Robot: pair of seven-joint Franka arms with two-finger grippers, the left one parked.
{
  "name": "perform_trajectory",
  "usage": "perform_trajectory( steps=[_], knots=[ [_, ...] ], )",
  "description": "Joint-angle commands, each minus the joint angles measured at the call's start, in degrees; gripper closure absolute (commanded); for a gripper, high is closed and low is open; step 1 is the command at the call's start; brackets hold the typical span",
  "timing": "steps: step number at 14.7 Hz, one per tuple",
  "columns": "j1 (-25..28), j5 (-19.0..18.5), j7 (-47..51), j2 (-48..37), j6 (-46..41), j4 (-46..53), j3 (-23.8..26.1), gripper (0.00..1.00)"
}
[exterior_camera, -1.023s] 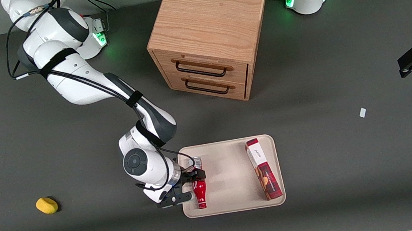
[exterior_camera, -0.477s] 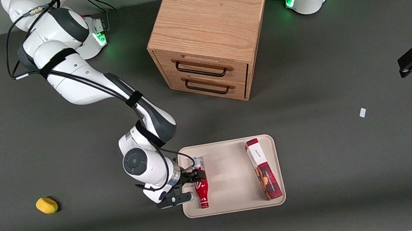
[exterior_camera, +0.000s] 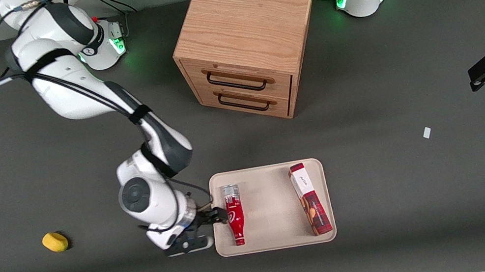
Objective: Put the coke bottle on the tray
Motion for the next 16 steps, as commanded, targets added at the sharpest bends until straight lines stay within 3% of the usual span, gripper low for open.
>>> perform_trajectory(
  steps=[1, 5, 9, 11, 14, 16],
  knots=[
    [-4.5, -0.4, -1.0, -10.9, -6.8, -9.2, 0.6, 0.0],
    [-11.8, 3.7, -6.1, -28.3, -8.2, -26.3, 0.5, 0.0],
    [-14.9, 4.1, -6.4, -45.3, -9.8, -40.5, -2.3, 0.0],
    [-14.8, 4.1, -6.6, -51.0, -16.3, -41.5, -4.4, 0.0],
    [-14.8, 4.1, -17.6, -56.5, -24.2, -41.5, -9.6, 0.0],
    [-14.8, 4.2, -18.3, -58.1, -26.8, -41.0, -11.5, 0.0]
  ],
)
